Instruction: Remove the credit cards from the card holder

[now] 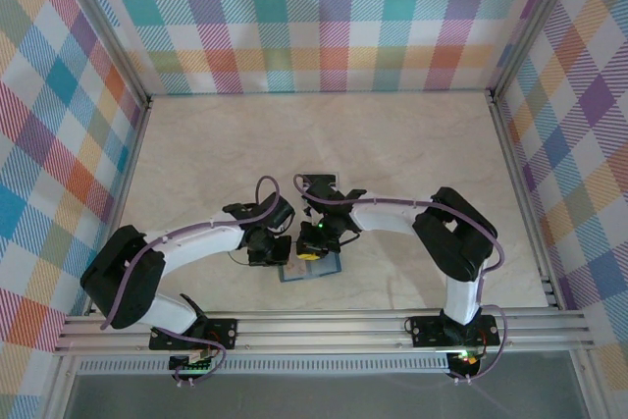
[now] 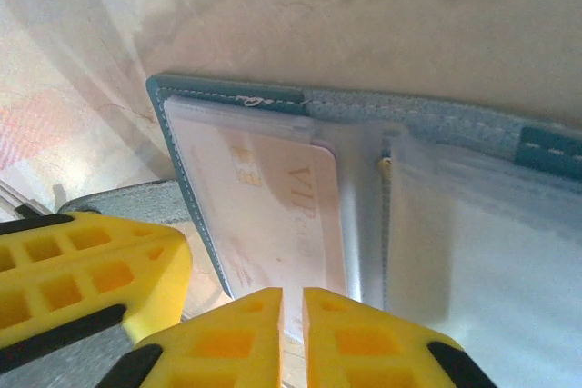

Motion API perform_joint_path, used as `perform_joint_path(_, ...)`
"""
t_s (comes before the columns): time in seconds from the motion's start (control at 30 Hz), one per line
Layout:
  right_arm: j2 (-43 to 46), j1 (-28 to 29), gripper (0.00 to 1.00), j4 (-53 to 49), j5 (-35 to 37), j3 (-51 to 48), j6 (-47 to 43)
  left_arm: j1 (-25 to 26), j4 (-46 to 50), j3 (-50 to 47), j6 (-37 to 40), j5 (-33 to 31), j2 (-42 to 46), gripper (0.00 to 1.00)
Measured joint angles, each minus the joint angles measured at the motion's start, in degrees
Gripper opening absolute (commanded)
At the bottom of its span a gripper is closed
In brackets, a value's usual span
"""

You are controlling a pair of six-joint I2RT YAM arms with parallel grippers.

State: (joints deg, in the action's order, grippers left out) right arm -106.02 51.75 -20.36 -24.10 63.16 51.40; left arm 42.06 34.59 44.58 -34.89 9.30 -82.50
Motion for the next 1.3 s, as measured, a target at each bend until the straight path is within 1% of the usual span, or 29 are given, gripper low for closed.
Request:
perform_joint_path(0.27, -0.2, 0.0, 0.25, 0.9, 0.0, -0.5, 0.2, -0.4, -0.2, 0.7, 0.1, 0.1, -1.0, 0.05)
perform_joint_path(0.4, -0.5, 0.0, 0.26, 0.9, 0.0, -0.5, 0.2, -0.4, -0.2, 0.8, 0.3, 0.0, -2.6, 0.05)
perform_joint_path(0.77, -1.4, 0.0, 0.24, 1.3, -0.7, -0.5, 0.0, -0.4, -0.4, 0.8, 0.5, 0.1, -3.3, 0.06)
perform_joint_path(0.97, -1.5, 0.0, 0.13, 1.4, -0.8, -0.6, 0.0, -0.6, -0.5, 0.6, 0.5, 0.2, -3.3, 0.05)
perform_joint_path(1.13, -1.3, 0.0, 0.10, 2.8, -0.7, -1.8, 0.1, -0.6, -0.7, 0.6, 0.5, 0.2, -3.3, 0.05)
perform_joint_path(1.2, -1.3, 0.0, 0.13, 3.4, -0.9, -2.1, 0.2, -0.6, -0.6, 0.6, 0.5, 0.2, -3.3, 0.05)
perform_joint_path(1.3, -1.3, 0.0, 0.21, 3.9, -1.2, -2.1, 0.4, -0.6, -0.6, 0.6, 0.5, 0.2, -3.3, 0.05)
